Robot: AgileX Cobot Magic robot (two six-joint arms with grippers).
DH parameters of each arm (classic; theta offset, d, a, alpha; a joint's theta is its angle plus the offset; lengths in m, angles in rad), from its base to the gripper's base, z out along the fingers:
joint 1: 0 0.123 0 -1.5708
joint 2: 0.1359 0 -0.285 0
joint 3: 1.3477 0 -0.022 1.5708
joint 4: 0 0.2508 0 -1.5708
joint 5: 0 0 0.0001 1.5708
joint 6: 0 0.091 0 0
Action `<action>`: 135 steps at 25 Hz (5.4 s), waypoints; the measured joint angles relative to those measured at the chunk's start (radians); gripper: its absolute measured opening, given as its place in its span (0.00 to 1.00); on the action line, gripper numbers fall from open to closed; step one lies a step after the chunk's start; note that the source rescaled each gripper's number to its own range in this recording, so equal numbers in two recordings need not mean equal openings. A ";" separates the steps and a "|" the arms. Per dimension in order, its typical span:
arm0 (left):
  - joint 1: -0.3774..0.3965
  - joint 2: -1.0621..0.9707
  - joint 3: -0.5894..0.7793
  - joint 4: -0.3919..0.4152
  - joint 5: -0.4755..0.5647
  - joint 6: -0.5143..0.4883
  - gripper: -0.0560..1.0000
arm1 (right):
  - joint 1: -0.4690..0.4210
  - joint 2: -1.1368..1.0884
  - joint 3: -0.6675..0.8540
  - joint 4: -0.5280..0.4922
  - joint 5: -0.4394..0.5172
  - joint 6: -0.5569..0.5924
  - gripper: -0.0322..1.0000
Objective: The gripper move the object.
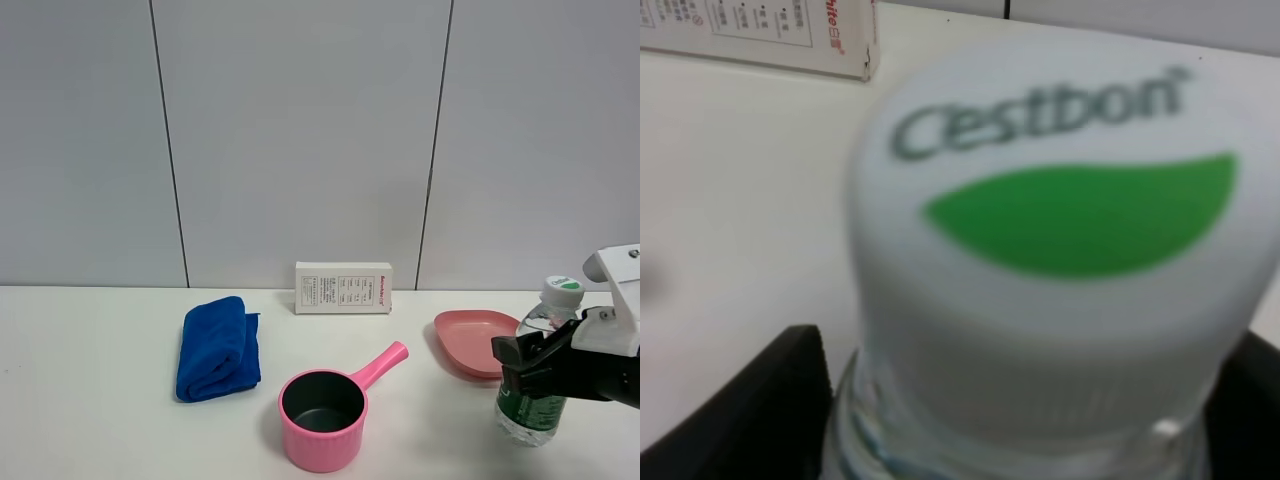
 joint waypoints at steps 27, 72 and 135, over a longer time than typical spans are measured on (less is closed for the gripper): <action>0.000 0.000 0.000 0.000 0.000 0.000 1.00 | 0.000 -0.297 0.061 0.012 0.305 0.032 0.63; 0.000 0.000 0.000 0.000 0.000 0.000 1.00 | -0.131 -1.234 -0.471 -0.053 1.892 -0.006 0.62; 0.000 0.000 0.000 0.000 0.000 0.000 1.00 | -0.248 -1.736 -0.232 0.014 2.075 0.165 0.62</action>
